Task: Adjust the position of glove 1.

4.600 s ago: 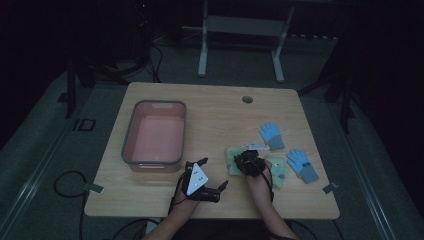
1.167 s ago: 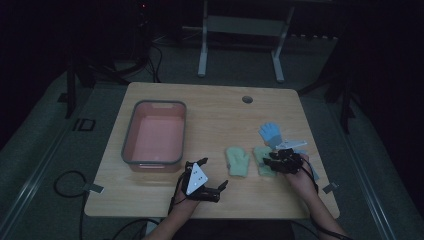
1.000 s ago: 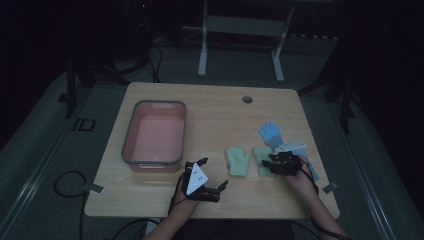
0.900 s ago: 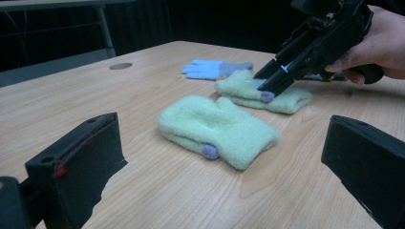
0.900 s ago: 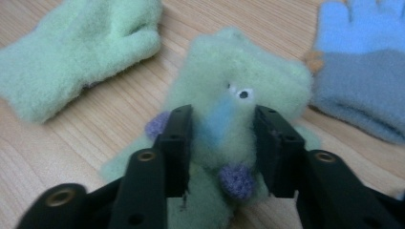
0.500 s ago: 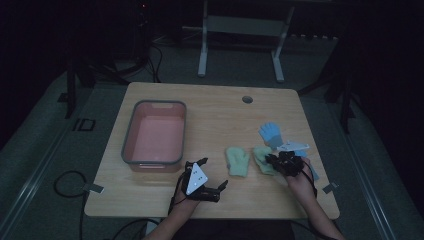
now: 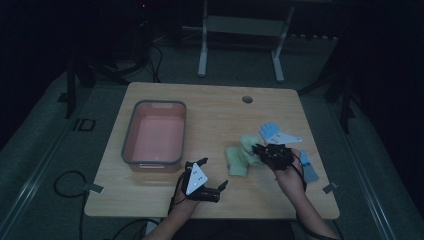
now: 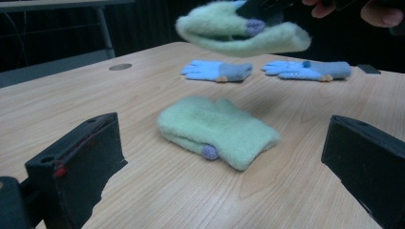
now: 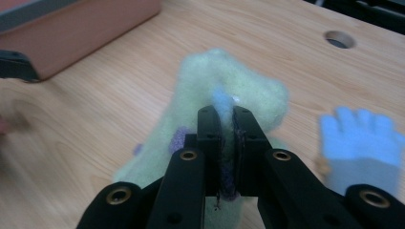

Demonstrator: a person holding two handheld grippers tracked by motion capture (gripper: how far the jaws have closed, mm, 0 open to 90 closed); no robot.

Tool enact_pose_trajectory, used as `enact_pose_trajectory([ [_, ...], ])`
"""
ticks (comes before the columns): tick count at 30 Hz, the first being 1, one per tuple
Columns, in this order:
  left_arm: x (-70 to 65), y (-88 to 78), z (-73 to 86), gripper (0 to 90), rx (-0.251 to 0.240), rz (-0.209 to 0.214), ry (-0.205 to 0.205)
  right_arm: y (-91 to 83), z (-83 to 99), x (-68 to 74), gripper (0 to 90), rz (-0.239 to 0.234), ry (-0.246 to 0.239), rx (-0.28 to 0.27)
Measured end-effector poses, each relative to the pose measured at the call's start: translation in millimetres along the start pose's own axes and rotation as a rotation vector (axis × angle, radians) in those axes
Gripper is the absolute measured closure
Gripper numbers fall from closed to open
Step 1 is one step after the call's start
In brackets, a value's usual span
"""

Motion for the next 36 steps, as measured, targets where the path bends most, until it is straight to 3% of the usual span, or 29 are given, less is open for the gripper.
enact_pose_trajectory([
  [4,-0.4,0.2,-0.1,0.2,0.0,0.001,0.001,12.6,1.0,15.3,83.6,-0.015,-0.006,0.014],
  [8,-2.9,0.4,0.1,0.3,0.004,0.012,0.017,25.1,7.2,23.1,83.5,0.0,-0.021,0.042],
  [20,-2.4,1.1,0.6,0.2,0.015,-0.007,0.023,51.1,31.6,31.6,82.0,0.001,-0.006,0.112],
  [24,-1.2,1.1,0.4,0.3,0.011,-0.005,0.007,56.3,37.9,34.6,81.0,-0.005,-0.004,0.122],
  [31,-2.9,3.1,2.0,0.3,0.045,0.023,0.01,57.0,38.7,33.4,76.3,-0.012,0.001,0.122],
  [32,-5.6,4.5,1.1,0.3,0.065,0.035,0.032,54.9,36.8,32.7,73.9,-0.013,-0.003,0.114],
  [34,-8.5,5.3,-1.4,0.3,0.064,0.063,0.03,44.6,27.6,28.3,69.4,-0.02,-0.016,0.073],
  [35,-8.9,6.0,-1.5,0.4,0.089,0.055,0.034,41.3,24.0,25.0,67.9,-0.016,-0.023,0.061],
  [36,-10.6,6.6,-2.1,4.8,0.114,0.073,0.009,37.7,19.2,20.8,67.1,-0.021,-0.031,0.047],
])
Point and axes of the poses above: each handheld gripper's, and its own axes: y roughly forward along the jaws, z roughly out of its underside, x roughly to its left, the point moved 9 cm from there along y, roughly forward along the jaws, and after that the axes turned 1 degree about -x, right-handed, at the moved point
